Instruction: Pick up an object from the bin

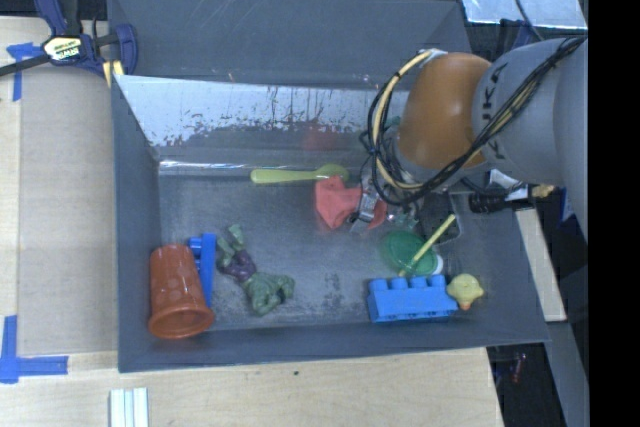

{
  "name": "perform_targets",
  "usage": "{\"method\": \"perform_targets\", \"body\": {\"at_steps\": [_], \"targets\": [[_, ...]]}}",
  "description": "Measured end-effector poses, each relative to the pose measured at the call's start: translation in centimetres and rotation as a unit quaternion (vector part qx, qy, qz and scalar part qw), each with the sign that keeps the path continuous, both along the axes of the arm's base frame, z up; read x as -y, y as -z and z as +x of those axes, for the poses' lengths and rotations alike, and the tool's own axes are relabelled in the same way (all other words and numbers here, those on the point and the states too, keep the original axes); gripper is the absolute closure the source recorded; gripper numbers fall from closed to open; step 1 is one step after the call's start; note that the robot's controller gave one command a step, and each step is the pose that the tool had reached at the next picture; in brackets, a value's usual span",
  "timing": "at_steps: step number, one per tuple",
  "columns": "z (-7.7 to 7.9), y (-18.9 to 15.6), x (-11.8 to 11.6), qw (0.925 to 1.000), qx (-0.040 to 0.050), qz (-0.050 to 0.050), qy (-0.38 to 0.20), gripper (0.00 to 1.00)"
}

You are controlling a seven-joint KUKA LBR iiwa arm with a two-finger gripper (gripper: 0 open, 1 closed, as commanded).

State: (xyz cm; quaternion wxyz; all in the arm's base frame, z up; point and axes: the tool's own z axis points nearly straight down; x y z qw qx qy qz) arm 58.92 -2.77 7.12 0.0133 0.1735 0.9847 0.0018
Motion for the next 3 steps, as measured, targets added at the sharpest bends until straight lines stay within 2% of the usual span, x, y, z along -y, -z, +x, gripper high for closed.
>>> {"method": "perform_targets", "body": {"at_steps": [1, 2, 3], "targets": [[0.0, 0.0, 0.0, 1.0, 0.0, 0.0, 0.0, 1.0], [0.1, -5.5, -0.5, 0.9999, -0.0033, 0.0, 0.011, 1.0], [1.0, -13.2, -0.8, 0.9999, -0.0024, 0.0, 0.011, 1.0]]}}
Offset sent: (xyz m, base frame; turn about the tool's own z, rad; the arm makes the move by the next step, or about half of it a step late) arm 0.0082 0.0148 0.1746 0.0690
